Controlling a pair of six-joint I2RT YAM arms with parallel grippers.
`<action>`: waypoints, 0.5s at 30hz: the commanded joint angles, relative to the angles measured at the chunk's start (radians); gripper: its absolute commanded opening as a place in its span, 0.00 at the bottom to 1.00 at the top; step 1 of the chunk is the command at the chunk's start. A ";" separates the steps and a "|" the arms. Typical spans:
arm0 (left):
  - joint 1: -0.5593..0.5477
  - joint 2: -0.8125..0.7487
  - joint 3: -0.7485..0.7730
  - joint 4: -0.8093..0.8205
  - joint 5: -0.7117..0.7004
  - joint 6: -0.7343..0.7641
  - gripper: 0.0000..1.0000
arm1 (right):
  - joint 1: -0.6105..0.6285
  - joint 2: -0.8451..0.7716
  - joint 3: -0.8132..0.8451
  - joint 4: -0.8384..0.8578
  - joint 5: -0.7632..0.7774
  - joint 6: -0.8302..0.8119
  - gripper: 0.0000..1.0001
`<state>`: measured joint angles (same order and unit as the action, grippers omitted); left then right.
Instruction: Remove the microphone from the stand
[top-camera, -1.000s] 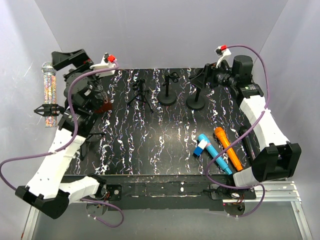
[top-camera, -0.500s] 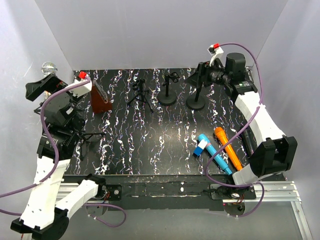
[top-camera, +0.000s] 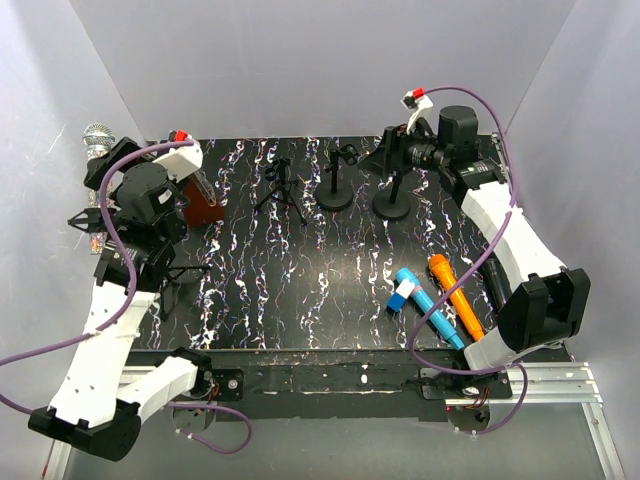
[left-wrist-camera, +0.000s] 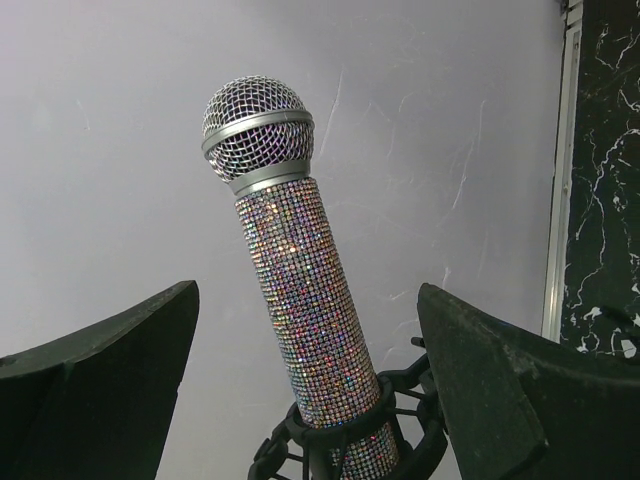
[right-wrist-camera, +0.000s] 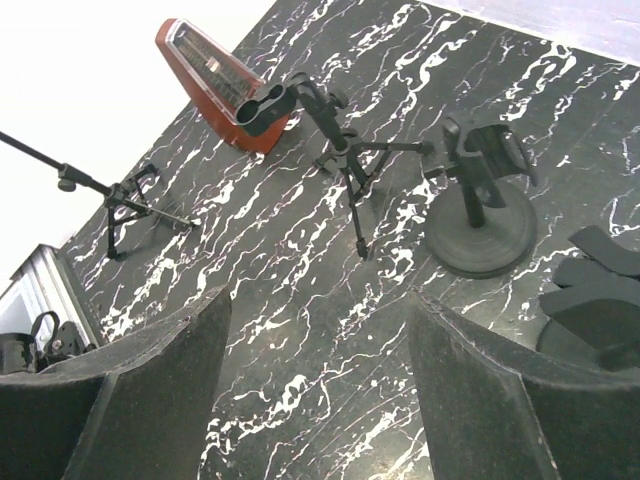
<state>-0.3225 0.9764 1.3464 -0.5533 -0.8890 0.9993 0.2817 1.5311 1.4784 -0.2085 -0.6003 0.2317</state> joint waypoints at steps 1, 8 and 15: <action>0.011 -0.007 -0.018 0.093 -0.013 -0.044 0.90 | 0.016 -0.002 0.049 0.020 0.019 -0.018 0.77; 0.121 0.094 0.103 -0.040 0.022 -0.219 0.89 | 0.028 0.040 0.143 -0.008 0.045 -0.046 0.77; 0.189 0.099 0.063 -0.054 0.058 -0.295 0.79 | 0.030 0.044 0.143 -0.015 0.043 -0.051 0.77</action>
<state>-0.1505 1.1164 1.4364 -0.6155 -0.8497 0.7624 0.3042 1.5711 1.5856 -0.2340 -0.5602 0.1986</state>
